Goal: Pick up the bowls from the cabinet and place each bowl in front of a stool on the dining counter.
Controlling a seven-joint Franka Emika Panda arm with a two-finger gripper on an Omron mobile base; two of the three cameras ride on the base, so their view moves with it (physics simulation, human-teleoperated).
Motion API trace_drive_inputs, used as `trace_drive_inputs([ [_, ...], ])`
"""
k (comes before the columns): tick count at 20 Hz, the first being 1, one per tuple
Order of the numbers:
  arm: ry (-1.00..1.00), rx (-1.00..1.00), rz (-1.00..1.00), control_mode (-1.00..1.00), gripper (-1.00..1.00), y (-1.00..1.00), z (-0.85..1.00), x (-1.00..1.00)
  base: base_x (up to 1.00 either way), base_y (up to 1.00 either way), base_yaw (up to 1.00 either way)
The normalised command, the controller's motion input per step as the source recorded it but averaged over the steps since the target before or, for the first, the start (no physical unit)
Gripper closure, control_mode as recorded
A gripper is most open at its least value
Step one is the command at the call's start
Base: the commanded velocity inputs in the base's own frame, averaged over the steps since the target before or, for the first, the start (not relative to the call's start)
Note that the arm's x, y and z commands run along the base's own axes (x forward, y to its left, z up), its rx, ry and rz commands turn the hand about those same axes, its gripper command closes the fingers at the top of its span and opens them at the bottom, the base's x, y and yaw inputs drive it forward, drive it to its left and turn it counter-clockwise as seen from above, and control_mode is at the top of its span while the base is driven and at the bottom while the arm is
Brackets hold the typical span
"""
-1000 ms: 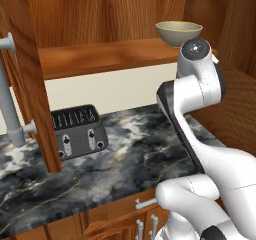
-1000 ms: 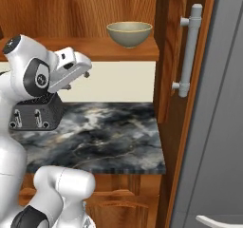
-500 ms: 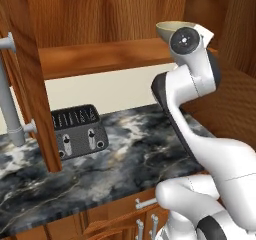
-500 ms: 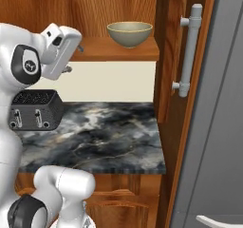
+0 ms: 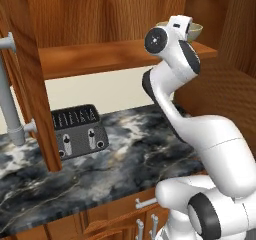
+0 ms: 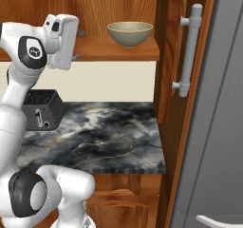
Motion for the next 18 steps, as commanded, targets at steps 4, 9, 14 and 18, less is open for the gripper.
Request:
trace_drive_inputs([
  [4,0.11,-0.05,-0.04,-1.0,-1.0,-0.05,0.0,0.59,0.0,0.0,0.0],
  [9,0.18,0.01,-0.01,-1.0,-1.0,-0.09,0.16,0.69,0.0,0.0,0.0],
  [14,0.07,0.08,0.0,-1.0,-1.0,-0.04,0.15,0.71,0.0,0.0,0.0],
  [18,0.0,0.02,0.0,-1.0,-1.0,-0.01,0.0,0.62,0.0,0.0,0.0],
])
